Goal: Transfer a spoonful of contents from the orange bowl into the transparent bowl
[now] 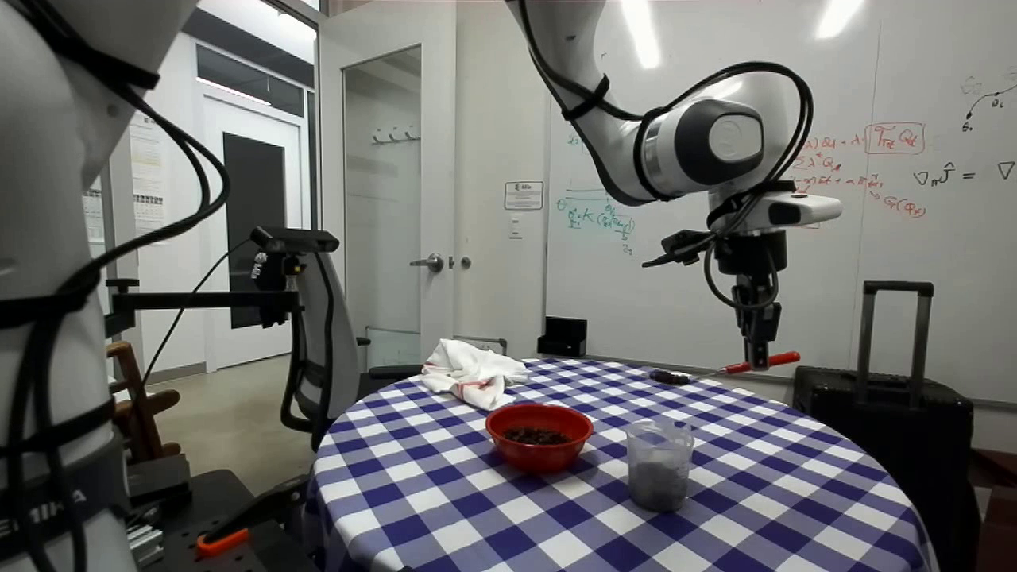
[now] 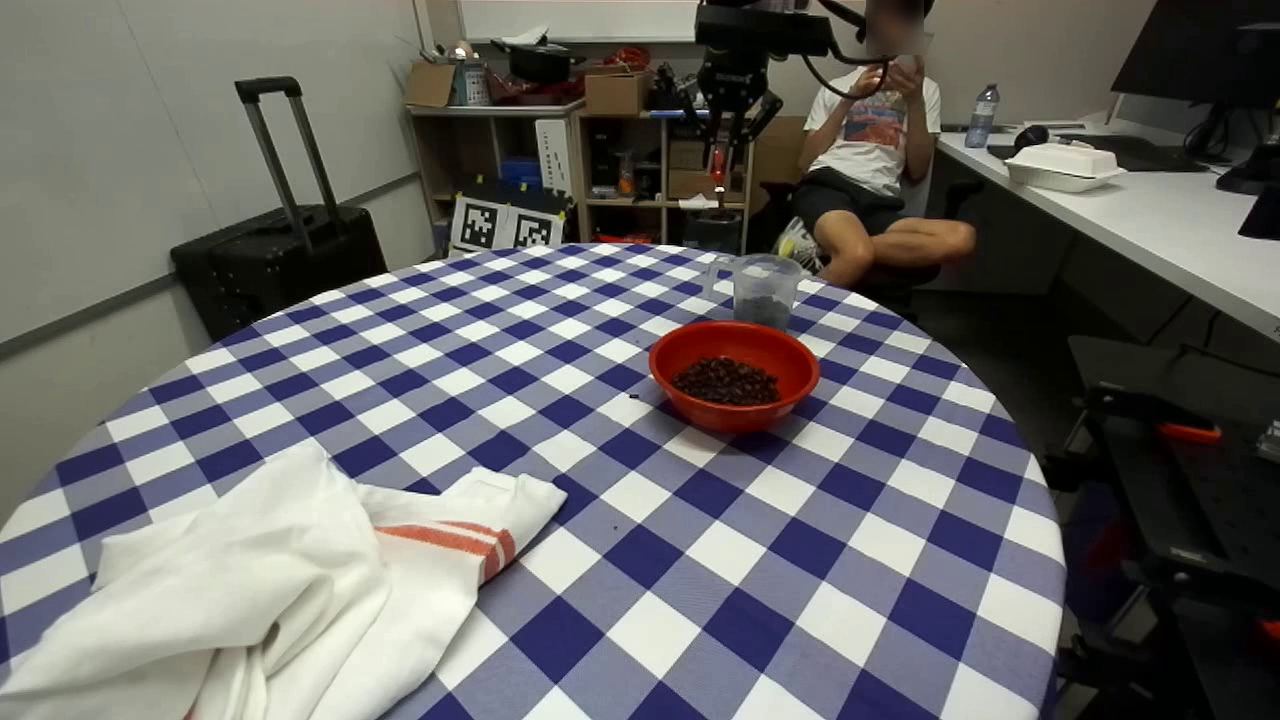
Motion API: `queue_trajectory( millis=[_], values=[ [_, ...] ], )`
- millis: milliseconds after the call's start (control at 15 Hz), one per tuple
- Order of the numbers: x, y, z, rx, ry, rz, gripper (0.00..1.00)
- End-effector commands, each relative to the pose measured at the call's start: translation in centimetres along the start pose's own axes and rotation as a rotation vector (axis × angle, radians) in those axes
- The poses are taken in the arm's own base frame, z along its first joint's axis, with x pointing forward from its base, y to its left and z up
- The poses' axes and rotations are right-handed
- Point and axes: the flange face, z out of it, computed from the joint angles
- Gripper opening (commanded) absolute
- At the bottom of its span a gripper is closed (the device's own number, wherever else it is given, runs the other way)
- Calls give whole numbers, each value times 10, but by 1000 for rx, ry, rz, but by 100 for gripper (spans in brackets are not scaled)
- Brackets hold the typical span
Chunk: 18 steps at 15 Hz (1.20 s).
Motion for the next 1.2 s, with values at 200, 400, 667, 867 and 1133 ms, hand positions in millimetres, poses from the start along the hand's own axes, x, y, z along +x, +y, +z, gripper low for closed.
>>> queue_trajectory(
  millis=[200, 400, 667, 867, 1133],
  values=[
    [11, 30, 14, -26, -3, 48, 5],
    [8, 44, 24, -47, -4, 52, 5],
    [7, 57, 30, -42, 45, 60, 5],
    [6, 65, 29, -26, 91, 72, 5],
    [-4, 76, 24, -16, 115, 79, 5]
  ],
)
